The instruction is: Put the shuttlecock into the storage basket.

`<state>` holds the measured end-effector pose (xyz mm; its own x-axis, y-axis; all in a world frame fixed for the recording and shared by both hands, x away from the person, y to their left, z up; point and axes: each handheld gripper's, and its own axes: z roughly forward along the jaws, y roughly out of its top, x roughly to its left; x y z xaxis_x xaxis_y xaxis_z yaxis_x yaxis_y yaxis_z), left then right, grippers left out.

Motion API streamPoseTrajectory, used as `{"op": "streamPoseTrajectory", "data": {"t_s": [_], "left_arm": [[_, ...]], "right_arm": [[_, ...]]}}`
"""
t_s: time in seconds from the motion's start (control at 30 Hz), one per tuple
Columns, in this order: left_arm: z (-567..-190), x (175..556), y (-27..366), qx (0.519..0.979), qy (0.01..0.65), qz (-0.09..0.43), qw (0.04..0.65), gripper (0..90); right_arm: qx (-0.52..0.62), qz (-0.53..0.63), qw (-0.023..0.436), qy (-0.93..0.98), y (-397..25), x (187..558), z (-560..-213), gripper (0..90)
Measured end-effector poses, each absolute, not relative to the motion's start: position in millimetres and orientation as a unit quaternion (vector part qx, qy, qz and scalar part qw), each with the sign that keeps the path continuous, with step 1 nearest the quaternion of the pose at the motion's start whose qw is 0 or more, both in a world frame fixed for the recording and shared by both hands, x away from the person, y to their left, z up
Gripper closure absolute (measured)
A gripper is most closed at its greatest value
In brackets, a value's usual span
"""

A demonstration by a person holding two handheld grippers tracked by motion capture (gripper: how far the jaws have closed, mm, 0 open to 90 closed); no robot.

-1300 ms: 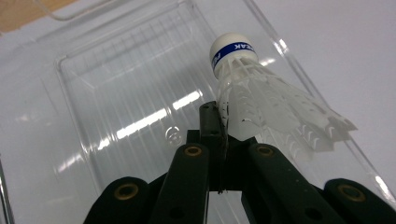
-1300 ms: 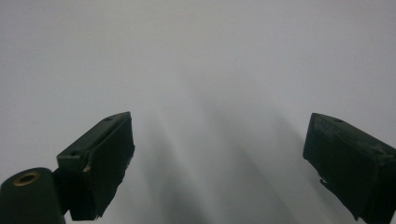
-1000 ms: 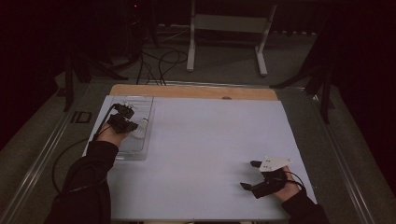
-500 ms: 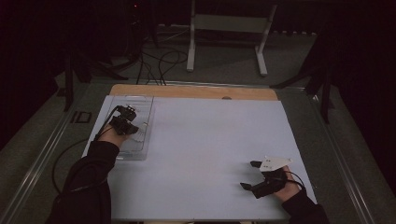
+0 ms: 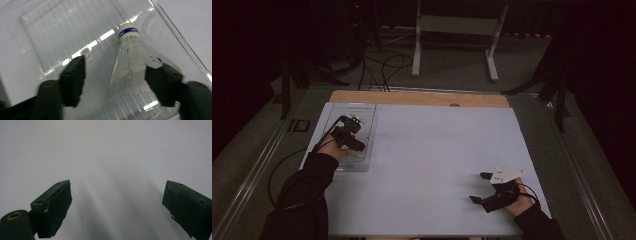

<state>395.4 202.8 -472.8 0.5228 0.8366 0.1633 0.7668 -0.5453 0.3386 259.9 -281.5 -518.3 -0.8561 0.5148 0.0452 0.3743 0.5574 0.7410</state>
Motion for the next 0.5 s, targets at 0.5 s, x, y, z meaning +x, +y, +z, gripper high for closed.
{"op": "streamPoseTrajectory", "data": {"t_s": [0.5], "left_arm": [[-450.0,375.2,206.3,0.871,0.445,0.180,0.100,0.0]], "right_arm": [[0.254,0.397,0.090,0.878,-281.2,259.5,-516.8,8.9]]}}
